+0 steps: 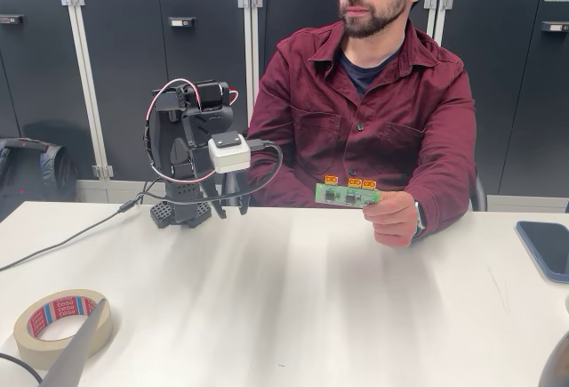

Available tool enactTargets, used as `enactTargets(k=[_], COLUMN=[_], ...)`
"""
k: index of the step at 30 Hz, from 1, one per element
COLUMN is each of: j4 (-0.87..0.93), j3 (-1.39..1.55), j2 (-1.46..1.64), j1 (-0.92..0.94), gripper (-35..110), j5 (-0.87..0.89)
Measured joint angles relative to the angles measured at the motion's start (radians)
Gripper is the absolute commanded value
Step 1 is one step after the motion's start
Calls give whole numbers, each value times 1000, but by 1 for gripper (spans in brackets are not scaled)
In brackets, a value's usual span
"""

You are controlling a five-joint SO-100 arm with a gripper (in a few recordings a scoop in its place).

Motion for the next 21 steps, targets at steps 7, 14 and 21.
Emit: enactTargets(k=[7, 14, 21], j4=[83, 87, 87], j3=[-156, -462, -1009], j2=[-207, -382, -649], j1=[-75, -97, 31], gripper=[16, 15, 14], j5=[5, 46, 161])
